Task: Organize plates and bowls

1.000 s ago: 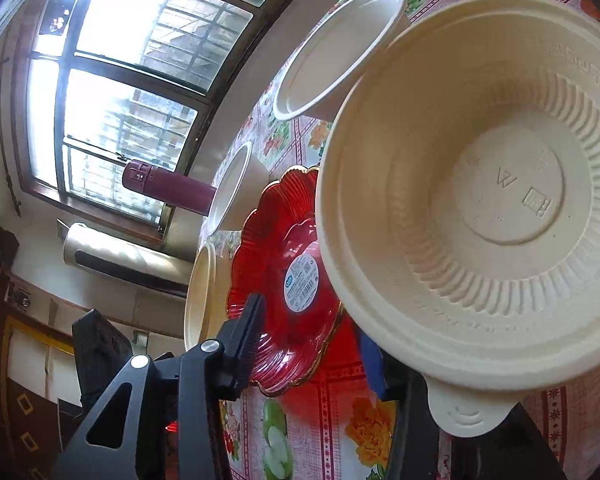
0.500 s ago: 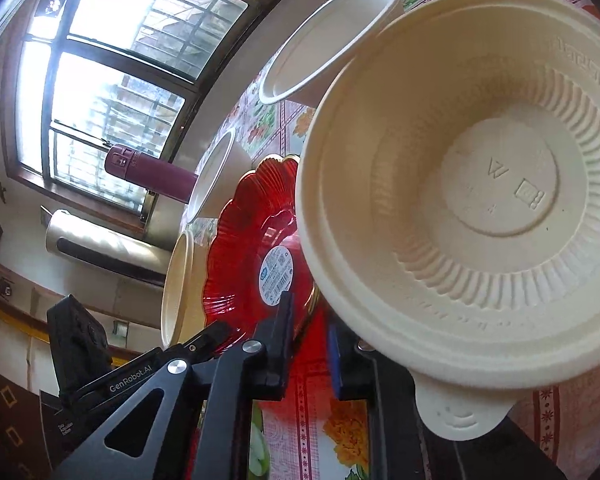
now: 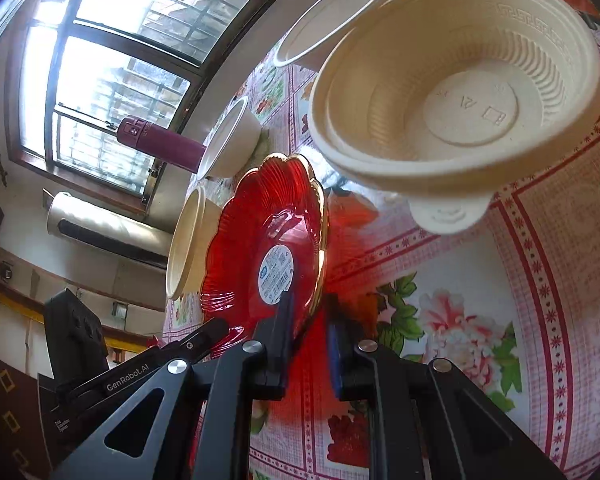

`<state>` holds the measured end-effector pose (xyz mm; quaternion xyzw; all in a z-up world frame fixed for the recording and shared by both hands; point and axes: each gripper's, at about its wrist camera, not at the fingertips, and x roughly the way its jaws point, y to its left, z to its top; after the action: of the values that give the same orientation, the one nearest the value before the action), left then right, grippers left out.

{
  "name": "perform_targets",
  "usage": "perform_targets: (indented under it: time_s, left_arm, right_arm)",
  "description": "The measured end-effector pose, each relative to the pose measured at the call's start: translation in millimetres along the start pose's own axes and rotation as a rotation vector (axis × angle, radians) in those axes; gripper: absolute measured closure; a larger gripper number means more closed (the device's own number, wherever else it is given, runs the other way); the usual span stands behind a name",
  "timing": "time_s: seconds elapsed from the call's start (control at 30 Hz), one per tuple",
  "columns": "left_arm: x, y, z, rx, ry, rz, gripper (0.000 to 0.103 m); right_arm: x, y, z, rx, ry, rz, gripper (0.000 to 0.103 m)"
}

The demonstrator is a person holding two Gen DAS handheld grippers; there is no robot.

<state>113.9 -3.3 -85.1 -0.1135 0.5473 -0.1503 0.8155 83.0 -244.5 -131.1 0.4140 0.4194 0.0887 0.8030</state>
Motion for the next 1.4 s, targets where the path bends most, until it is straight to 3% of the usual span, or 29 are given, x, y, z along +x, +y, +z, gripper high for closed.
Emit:
perform_targets:
  time_s: [0.23, 0.43, 0.57, 0.83, 1.0, 1.23, 1.4]
  left_arm:
    - [-45.0, 6.9, -28.0, 0.020, -0.087, 0.009, 0.092]
    - [-105.6, 23.8, -41.4, 0.023, -0.226, 0.048, 0.091]
    - [-142.9, 51.6, -53.3, 0.008, -0.299, 0.104, 0.090]
    - [-179.7, 118.9, -75.7, -0.076, -0.359, 0.224, 0.089]
    - [-184.1, 152.0, -88.2, -0.123, -0.364, 0.268, 0.089]
    - [-159.4, 186.6, -88.3, -0.188, -0.284, 0.273, 0.087]
    - [-150.2, 196.9, -87.6, -0.182, -0.239, 0.282, 0.085]
  right_arm:
    - [-21.1, 20.2, -18.5, -0.061, 0.004, 0.021, 0.088]
    - [-31.4, 67.6, -34.4, -0.166, 0.006, 0.075, 0.088]
    - [-21.2, 109.3, -52.0, -0.253, 0.044, 0.114, 0.088]
    - [21.6, 182.4, -102.6, -0.432, 0.162, 0.147, 0.089]
    - [49.4, 209.6, -129.8, -0.505, 0.221, 0.131, 0.089]
    - [86.3, 226.1, -155.9, -0.567, 0.272, 0.053, 0.088]
    - [102.7, 230.6, -163.3, -0.615, 0.282, -0.022, 0.085]
